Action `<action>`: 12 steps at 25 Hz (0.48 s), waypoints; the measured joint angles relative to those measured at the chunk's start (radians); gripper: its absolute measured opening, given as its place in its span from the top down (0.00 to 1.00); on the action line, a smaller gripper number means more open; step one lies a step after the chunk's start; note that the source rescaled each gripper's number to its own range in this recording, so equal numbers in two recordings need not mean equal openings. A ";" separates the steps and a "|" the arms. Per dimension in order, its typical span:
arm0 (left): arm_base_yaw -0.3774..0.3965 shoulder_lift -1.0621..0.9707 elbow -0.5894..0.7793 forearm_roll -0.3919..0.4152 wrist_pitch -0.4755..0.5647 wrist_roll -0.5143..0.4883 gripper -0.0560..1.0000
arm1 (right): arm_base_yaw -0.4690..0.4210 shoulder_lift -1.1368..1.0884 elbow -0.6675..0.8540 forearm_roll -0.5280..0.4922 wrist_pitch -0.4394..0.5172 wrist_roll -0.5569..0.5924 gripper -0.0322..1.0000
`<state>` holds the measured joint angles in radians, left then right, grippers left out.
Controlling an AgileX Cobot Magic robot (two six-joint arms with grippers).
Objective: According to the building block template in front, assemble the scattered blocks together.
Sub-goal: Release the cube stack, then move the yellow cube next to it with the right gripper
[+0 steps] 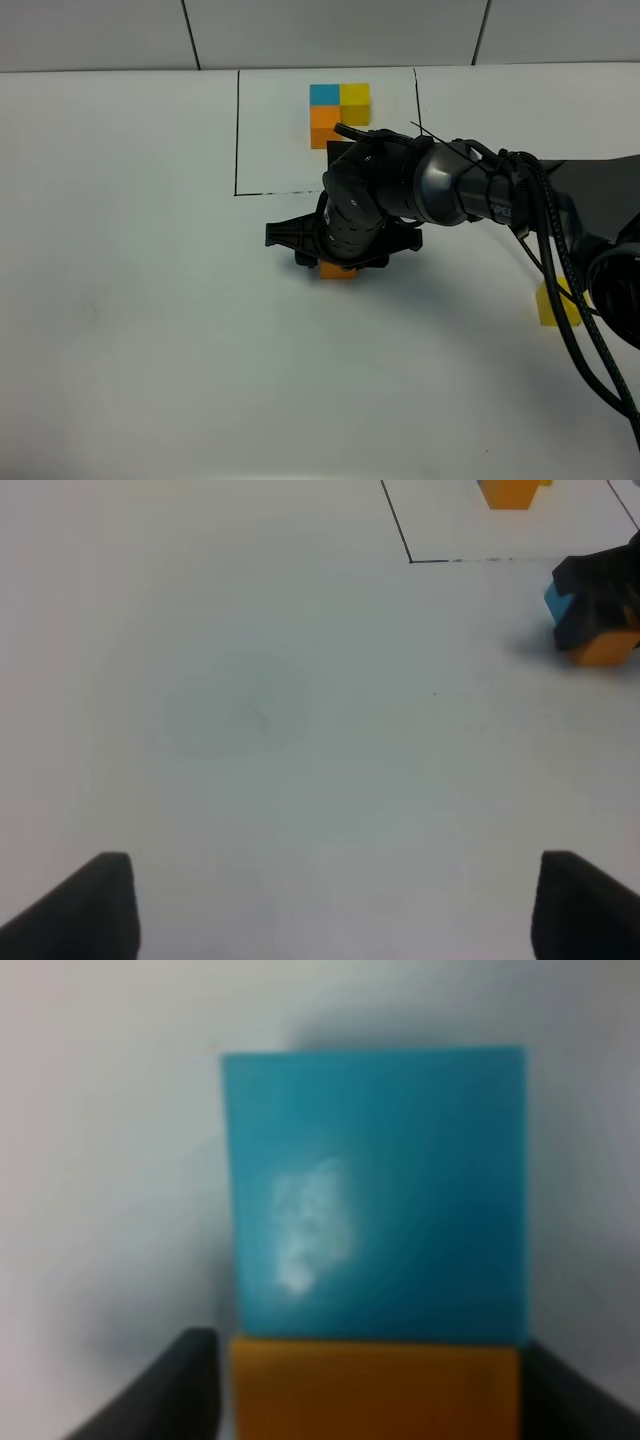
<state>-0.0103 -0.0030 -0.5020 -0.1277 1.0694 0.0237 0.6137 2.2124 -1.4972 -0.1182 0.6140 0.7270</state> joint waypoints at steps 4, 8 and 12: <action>0.000 0.000 0.000 0.000 0.000 0.000 0.30 | 0.001 -0.004 -0.002 -0.008 -0.008 -0.040 0.20; 0.000 0.000 0.000 0.000 0.000 0.000 0.30 | 0.000 -0.021 0.004 -0.005 0.046 -0.070 0.01; 0.000 0.000 0.000 0.000 0.000 0.000 0.30 | 0.000 -0.086 0.012 0.000 0.107 -0.120 0.00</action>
<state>-0.0103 -0.0030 -0.5020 -0.1277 1.0694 0.0237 0.6137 2.1260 -1.4851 -0.1186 0.7213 0.6068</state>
